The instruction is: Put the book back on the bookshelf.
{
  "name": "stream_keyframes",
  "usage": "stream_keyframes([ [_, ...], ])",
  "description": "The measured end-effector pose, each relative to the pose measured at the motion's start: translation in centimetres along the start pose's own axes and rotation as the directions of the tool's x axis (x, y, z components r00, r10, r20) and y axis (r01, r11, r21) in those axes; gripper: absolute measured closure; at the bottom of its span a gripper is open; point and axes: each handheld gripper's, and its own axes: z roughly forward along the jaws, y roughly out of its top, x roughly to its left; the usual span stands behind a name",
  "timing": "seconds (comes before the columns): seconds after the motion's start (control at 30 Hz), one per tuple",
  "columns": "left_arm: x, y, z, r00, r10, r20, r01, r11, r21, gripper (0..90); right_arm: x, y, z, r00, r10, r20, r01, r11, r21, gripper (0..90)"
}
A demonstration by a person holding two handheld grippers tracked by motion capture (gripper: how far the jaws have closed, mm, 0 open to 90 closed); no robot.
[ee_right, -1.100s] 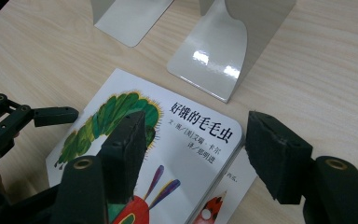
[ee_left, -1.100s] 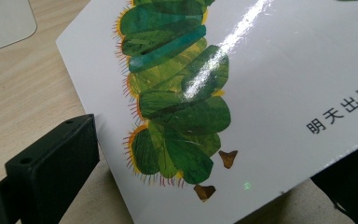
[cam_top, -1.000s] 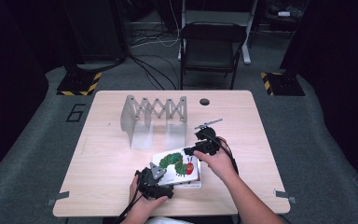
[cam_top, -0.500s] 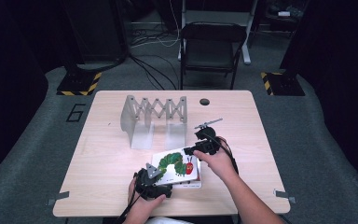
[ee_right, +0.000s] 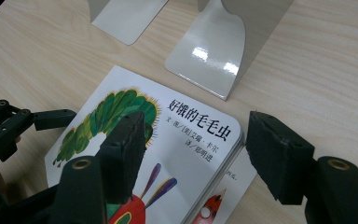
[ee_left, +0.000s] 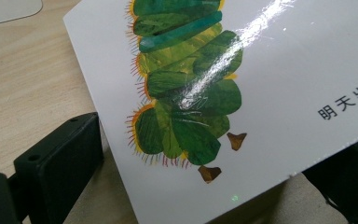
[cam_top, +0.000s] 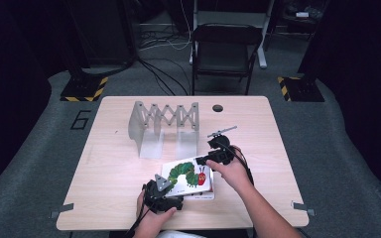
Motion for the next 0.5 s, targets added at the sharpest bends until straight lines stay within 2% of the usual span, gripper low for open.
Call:
stream_keyframes([
  [0.2,-0.08,0.01,0.01,1.0000,-0.007,-0.006,0.007,1.0000,0.000,2.9,-0.28,-0.08,0.17,1.0000,-0.007,0.000,0.007,1.000,0.007,37.3],
  [0.5,-0.12,0.02,0.00,0.9999,-0.012,-0.005,0.012,0.9999,0.002,3.0,-0.67,-0.37,0.64,0.9999,0.016,-0.002,-0.016,1.000,0.015,36.2],
])
